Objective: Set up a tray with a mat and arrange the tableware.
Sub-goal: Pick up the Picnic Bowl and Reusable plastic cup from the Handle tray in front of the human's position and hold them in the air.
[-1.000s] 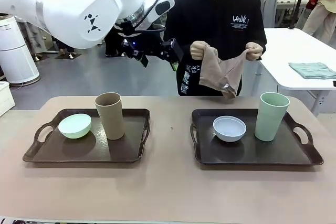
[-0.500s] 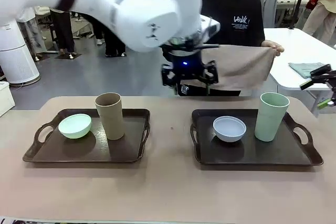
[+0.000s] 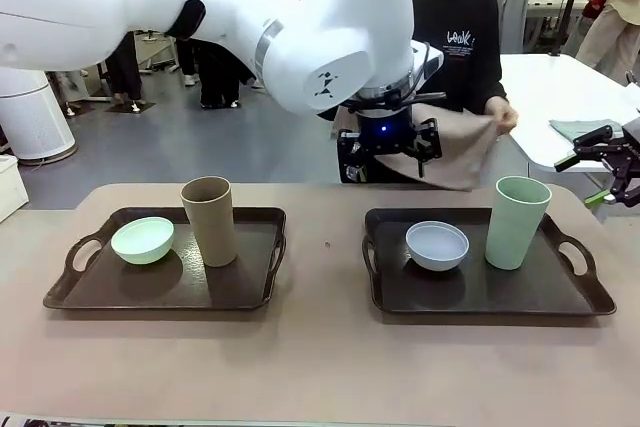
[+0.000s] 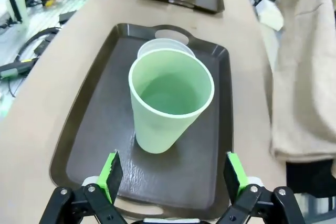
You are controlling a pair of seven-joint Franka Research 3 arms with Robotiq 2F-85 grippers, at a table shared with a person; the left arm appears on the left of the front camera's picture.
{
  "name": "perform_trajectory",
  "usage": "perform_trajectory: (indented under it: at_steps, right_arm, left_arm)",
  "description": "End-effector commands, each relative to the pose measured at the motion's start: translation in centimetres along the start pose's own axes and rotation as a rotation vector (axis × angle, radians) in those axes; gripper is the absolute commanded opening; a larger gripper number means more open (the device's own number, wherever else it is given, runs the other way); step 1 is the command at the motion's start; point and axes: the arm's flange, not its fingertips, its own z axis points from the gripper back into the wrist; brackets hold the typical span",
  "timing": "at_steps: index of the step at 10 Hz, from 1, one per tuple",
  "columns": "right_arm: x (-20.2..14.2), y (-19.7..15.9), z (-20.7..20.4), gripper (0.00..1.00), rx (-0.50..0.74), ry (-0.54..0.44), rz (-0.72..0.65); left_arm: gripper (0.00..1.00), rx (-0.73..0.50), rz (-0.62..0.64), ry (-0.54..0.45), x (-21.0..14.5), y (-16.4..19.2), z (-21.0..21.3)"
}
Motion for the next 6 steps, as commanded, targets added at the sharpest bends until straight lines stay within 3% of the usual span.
perform_trajectory:
  at_steps: [1,3,6]
  right_arm:
    - [-0.1,-0.2,-0.2,1.0,-0.012,-0.01,-0.004]
    - [-1.1,-1.5,-1.2,1.0,0.07,-0.105,-0.058]
    - [-1.6,-3.0,-4.0,1.0,0.137,-0.085,-0.142]
  left_arm:
    - [1.0,-0.015,-0.015,-0.02,0.3,-0.2,-0.5]
    - [1.0,-0.02,0.102,0.051,1.0,-0.1,-2.9]
    - [1.0,-0.017,0.151,0.066,1.1,-0.3,-4.9]
